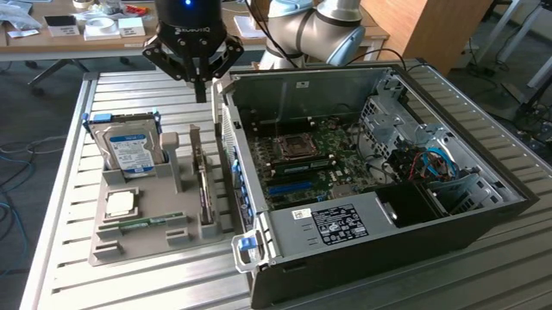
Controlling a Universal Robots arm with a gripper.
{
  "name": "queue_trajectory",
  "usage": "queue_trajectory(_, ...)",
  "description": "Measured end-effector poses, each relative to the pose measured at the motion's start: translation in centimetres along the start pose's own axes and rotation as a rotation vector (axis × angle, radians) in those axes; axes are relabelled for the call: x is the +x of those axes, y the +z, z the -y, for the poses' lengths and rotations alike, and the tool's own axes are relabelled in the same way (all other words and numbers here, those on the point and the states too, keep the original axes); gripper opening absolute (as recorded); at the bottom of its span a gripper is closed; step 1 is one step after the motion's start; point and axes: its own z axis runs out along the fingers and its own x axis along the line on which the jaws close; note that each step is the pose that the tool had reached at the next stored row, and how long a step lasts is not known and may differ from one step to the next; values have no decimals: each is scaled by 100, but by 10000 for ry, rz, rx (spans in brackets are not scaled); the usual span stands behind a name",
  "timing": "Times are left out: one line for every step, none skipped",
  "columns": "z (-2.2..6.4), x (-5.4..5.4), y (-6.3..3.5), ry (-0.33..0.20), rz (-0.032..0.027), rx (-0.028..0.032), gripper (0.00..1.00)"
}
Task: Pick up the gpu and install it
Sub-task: 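Reach for the gpu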
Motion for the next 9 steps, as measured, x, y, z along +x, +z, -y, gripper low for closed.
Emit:
queue_trajectory(1,15,0,0,0,0,11)
queue_trajectory(3,32,-1,0,0,0,11)
queue_trajectory(4,51,-1,0,0,0,11)
queue_trajectory(5,69,-1,0,0,0,11)
queue_trajectory(7,88,-2,0,0,1,11)
queue_trajectory(8,105,-3,0,-1,1,11)
queue_trajectory(9,120,-3,1,0,0,11)
queue_trajectory(9,129,-3,1,-1,0,11)
queue_trajectory(10,135,-3,1,-1,1,11)
